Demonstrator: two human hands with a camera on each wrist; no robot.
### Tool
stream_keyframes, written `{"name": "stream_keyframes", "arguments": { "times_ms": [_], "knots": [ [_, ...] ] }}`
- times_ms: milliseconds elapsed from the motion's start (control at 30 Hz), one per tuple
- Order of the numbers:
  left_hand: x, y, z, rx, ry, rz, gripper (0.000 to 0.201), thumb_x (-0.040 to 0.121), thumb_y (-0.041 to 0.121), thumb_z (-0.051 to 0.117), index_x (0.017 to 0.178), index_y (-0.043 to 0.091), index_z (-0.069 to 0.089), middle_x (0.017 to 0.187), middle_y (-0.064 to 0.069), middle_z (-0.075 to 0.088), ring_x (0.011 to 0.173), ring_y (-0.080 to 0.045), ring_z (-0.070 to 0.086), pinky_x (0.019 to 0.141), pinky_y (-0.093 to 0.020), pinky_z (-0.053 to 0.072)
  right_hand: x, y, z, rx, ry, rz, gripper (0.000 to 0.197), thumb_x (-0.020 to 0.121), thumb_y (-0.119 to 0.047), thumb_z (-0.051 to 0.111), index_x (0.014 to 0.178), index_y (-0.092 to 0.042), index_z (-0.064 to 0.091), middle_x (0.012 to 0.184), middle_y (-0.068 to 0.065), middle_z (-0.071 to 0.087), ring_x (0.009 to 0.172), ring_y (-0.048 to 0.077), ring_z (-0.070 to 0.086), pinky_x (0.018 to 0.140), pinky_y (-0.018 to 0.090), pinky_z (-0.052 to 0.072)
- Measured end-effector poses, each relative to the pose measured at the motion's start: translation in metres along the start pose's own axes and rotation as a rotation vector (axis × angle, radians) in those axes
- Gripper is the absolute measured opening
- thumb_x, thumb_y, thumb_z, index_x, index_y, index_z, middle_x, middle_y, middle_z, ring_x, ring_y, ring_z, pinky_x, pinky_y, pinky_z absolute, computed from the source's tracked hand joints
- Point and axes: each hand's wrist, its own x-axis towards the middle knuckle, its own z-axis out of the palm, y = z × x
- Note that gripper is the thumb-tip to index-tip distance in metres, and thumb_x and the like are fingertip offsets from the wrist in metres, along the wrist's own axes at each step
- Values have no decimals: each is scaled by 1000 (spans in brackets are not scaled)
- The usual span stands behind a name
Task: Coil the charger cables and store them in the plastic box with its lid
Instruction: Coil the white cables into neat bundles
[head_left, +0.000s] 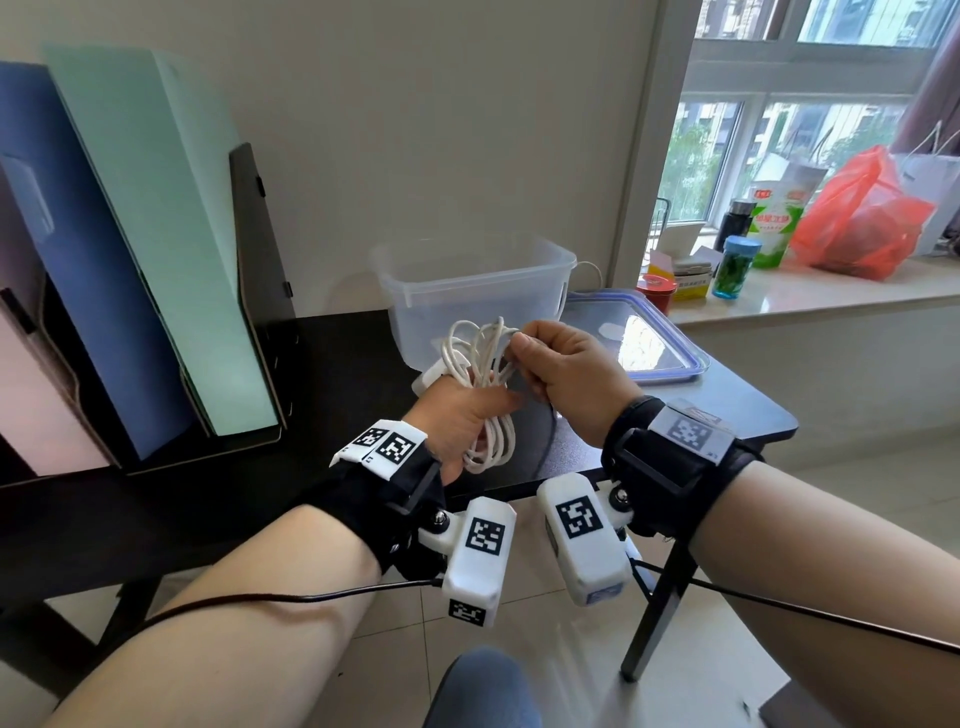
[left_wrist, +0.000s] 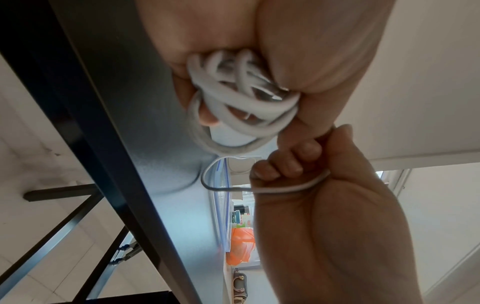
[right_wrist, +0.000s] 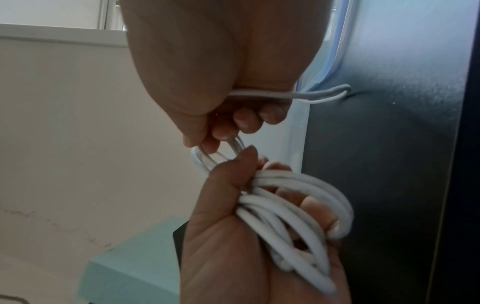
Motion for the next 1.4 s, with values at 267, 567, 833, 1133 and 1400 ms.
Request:
{"name": "stream_keyframes", "arguments": {
  "times_ms": [267,567,833,1133,1400],
  "knots": [
    [1,0,-5,-103,148,-70,20,81,-6,50,74,12,55,68,-4,47,63,-15,47,65,-28,41,-2,6,-20,-59,127,-5,11,83,-12,63,72,-11,60,53,-5,54,57,13,45,59,26,38],
    [1,-1,-1,-272,-9,-142,16,86,-6,43,81,8,50,74,-7,52,61,-20,64,65,-38,56,0,3,-20,18,197,6,14,83,-9,63,70,-14,61,58,-1,50,42,2,42,47,14,37],
    [0,0,0,-254,-69,-115,20,86,-3,48,79,10,60,97,-14,64,94,-26,63,77,-38,50,3,-5,-6,-59,129,99,18,80,-11,66,62,-11,61,48,-4,55,41,7,45,45,20,39],
    [-1,-2,2,-147,-36,30,13,84,-1,57,84,9,66,66,-2,70,71,-22,67,71,-35,52,1,-5,-1,-4,108,108,10,80,-12,68,74,-10,60,63,8,62,46,12,53,47,23,45],
    [9,3,3,-425,281,-6,21,88,7,55,68,10,49,59,-3,47,45,-10,50,58,-29,52,-6,18,-9,-379,-65,212,31,78,5,46,92,-16,63,78,-2,61,45,-1,45,44,12,35]
  ]
}}
